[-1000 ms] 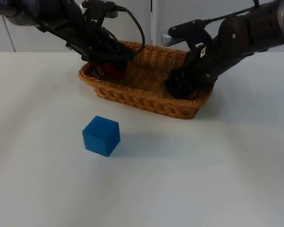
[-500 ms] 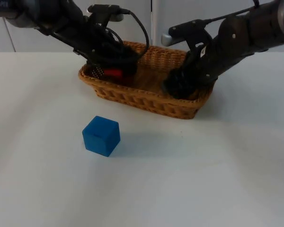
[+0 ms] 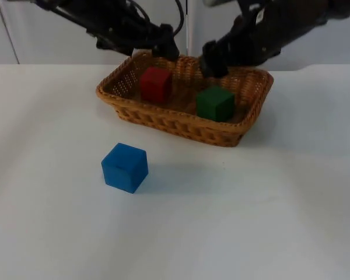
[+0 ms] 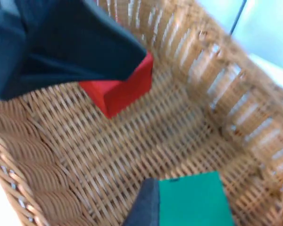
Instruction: Pick up one cube with each hand and place exactly two cubes into the same basket, leaving the remaining cube outside.
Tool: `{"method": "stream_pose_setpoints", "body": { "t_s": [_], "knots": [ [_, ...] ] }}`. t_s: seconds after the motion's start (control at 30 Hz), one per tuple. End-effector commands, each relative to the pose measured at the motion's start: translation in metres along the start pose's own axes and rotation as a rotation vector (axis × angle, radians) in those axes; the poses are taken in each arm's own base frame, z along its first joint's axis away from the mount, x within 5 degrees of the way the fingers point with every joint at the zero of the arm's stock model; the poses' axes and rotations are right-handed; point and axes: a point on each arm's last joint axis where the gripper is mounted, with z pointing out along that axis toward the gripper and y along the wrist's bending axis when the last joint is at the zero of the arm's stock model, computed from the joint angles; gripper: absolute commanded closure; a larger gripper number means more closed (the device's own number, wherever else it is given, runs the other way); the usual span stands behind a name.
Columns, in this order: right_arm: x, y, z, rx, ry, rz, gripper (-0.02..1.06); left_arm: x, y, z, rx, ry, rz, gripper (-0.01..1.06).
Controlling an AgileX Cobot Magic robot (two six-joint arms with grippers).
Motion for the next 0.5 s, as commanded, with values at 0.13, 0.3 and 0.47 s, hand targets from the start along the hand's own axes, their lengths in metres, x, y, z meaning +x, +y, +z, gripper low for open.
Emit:
{"method": "stream_pose_setpoints", "body": {
  "t_s": [0.13,0.3,0.47],
  "knots": [
    [-0.037,-0.004,-0.058,0.013,-0.053,-0.028,0.29,-0.034,-0.015,-0.05,0.021,-0.046,0.056,0.0],
    [-0.06,-0.006,-0.104,0.02,-0.106,-0.029,0.29,-0.053,-0.028,-0.088,0.039,-0.07,0.082,0.0],
    [-0.072,-0.008,-0.134,0.024,-0.139,-0.029,0.29,-0.063,-0.037,-0.112,0.053,-0.082,0.053,0.0]
  ]
}}
